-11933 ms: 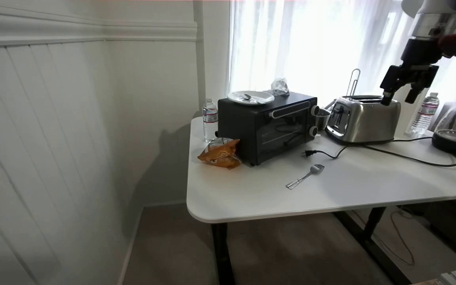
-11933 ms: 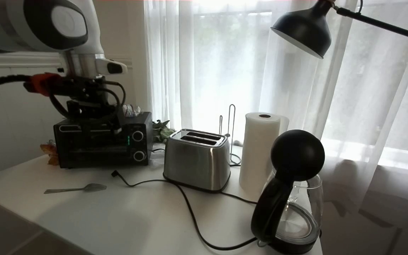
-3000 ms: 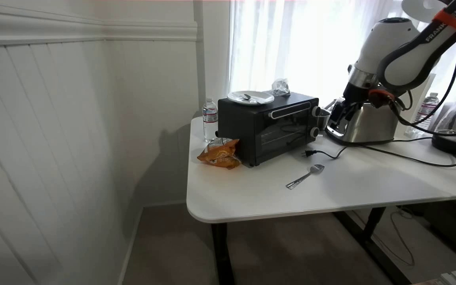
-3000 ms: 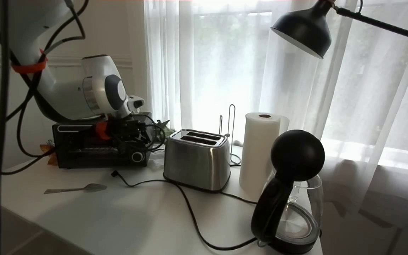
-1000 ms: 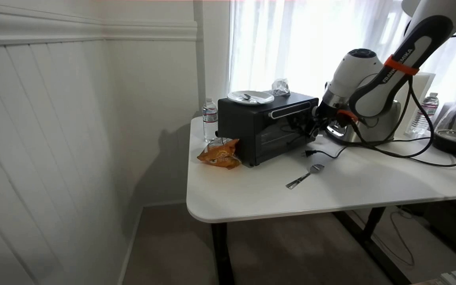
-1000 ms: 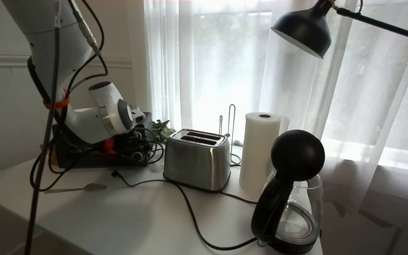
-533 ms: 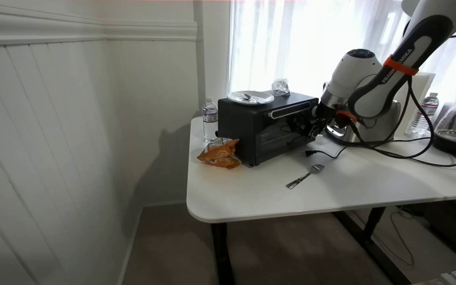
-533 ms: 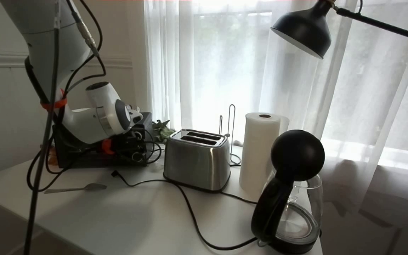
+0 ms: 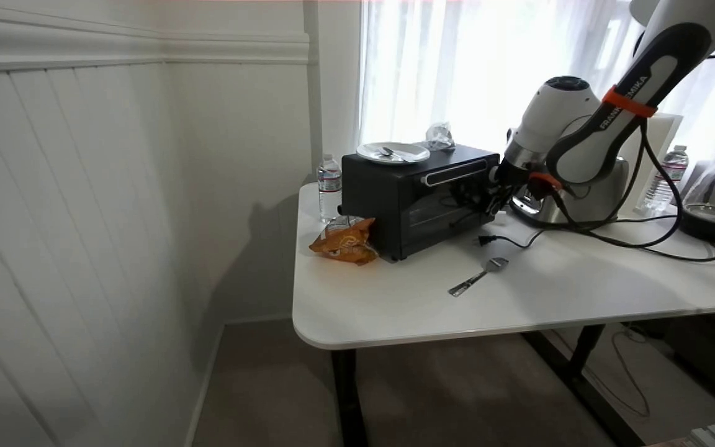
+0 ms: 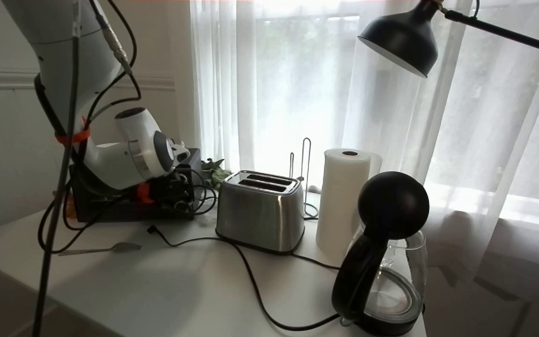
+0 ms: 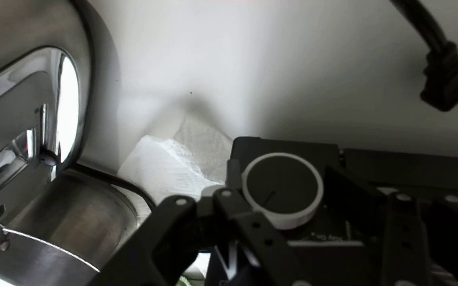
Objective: Turn the bottom switch on the oven to the right
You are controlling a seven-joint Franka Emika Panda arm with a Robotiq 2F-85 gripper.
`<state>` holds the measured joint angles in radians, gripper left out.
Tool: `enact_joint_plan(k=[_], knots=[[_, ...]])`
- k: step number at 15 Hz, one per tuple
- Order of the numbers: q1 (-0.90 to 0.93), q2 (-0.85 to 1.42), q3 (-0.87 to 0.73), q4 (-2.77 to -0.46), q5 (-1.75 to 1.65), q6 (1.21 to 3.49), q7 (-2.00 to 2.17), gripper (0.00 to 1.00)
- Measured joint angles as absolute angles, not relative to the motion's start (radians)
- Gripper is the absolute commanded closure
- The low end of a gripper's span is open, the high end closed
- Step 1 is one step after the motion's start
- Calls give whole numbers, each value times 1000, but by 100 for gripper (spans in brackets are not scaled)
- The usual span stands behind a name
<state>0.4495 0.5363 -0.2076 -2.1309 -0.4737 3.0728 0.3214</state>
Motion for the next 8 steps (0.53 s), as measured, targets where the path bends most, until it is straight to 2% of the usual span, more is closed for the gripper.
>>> enact_joint_plan(k=[5, 8], knots=[[405, 525, -169, -2137, -472, 3070, 257, 77], [311, 517, -75, -2142, -397, 3067, 168, 78]])
